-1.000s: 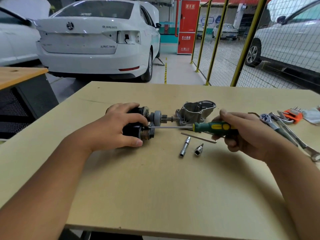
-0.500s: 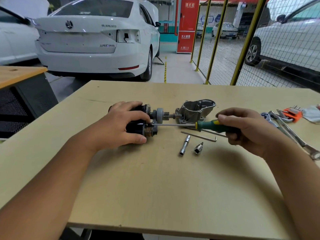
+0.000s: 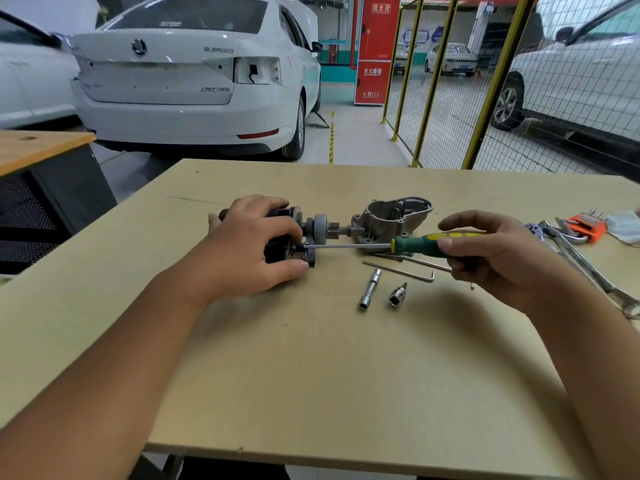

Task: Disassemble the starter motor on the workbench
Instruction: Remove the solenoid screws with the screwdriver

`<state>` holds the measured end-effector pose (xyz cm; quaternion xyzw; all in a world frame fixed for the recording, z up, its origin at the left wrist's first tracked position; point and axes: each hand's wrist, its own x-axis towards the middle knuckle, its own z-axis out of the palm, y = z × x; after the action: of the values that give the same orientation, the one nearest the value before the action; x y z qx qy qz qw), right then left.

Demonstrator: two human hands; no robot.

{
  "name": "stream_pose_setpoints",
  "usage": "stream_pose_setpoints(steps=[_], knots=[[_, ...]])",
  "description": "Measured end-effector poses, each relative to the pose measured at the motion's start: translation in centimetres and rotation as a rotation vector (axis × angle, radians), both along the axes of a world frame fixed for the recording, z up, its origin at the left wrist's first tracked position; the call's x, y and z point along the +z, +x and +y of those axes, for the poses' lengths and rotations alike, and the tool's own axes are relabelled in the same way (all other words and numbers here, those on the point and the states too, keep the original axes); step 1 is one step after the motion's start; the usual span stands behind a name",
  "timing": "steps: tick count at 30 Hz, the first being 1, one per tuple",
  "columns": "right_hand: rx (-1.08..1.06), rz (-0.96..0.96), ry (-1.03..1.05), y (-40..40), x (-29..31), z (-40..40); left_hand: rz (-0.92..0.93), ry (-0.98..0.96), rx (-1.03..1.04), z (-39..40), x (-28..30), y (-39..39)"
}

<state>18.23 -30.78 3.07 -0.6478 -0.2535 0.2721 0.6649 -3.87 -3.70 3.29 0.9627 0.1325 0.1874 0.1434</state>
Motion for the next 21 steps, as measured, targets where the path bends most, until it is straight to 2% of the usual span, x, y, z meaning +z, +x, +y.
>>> stream_pose_setpoints(steps=[3, 8, 12, 17, 21], knots=[[0.003, -0.007, -0.022, -0.5, 0.1, 0.1, -0.016, 0.063, 0.014, -0.8, 0.0, 0.4], [-0.028, -0.028, -0.198, -0.8, 0.3, 0.2, 0.013, 0.026, 0.017, -0.9, 0.0, 0.5], [-0.043, 0.011, -0.142, -0.7, 0.3, 0.3, -0.007, 0.008, 0.006, -1.0, 0.0, 0.6], [0.019, 0.065, 0.069, 0.0, 0.0, -0.2, -0.022, 0.004, 0.006, -0.9, 0.0, 0.5], [0.029, 0.041, -0.021, -0.6, 0.2, 0.3, -0.006, 0.013, 0.018, -0.9, -0.1, 0.6]])
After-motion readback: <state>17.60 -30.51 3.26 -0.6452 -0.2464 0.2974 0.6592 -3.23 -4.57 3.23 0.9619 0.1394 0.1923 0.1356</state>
